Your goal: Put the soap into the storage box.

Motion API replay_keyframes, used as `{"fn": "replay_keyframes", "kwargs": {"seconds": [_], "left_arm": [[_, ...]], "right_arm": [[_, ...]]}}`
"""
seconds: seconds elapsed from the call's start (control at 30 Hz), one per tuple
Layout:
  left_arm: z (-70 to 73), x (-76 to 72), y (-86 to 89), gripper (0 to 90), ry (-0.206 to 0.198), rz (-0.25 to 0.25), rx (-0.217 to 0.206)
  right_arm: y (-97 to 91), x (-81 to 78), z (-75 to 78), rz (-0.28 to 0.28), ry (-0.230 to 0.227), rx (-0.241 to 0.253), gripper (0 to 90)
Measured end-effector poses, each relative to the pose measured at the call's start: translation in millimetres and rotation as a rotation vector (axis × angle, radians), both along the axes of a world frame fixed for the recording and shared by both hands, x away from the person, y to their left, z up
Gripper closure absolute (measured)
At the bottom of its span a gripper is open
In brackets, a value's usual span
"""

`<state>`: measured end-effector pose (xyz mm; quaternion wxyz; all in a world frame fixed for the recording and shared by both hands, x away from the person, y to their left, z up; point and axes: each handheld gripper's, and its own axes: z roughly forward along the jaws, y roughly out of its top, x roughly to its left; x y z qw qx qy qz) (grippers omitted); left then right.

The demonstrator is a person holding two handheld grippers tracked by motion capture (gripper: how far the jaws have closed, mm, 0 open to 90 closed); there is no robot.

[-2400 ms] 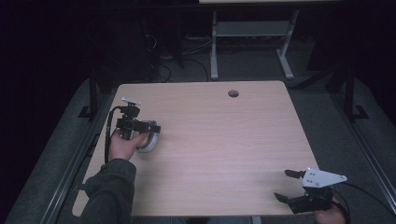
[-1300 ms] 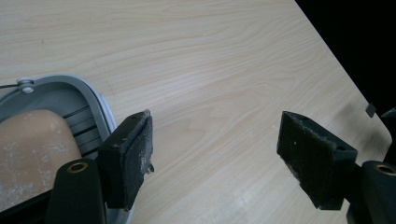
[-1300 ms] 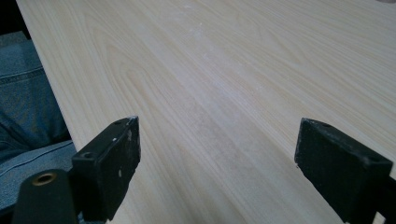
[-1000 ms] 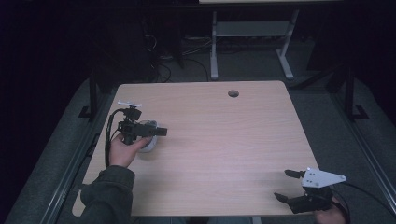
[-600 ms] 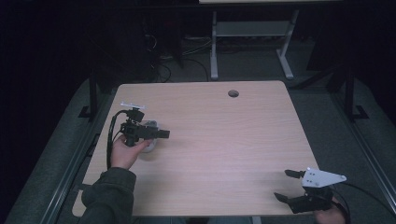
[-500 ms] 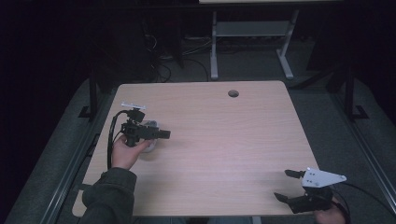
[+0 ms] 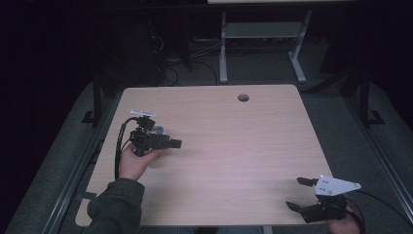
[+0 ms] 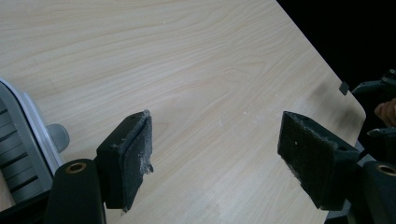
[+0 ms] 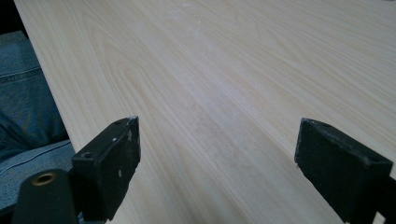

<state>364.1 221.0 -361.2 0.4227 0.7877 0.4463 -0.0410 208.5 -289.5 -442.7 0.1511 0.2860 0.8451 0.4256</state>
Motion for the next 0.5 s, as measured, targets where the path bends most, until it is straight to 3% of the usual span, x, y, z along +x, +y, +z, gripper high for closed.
{"fn": "replay_keyframes", "kwargs": {"seconds": [0.5], "left_arm": [[-1.2,-10.4,-4.6,25.5,-0.009,-0.029,0.0]], "right_arm": [[0.1,0.1,0.0,0.001,-0.001,-0.004,13.8]]}}
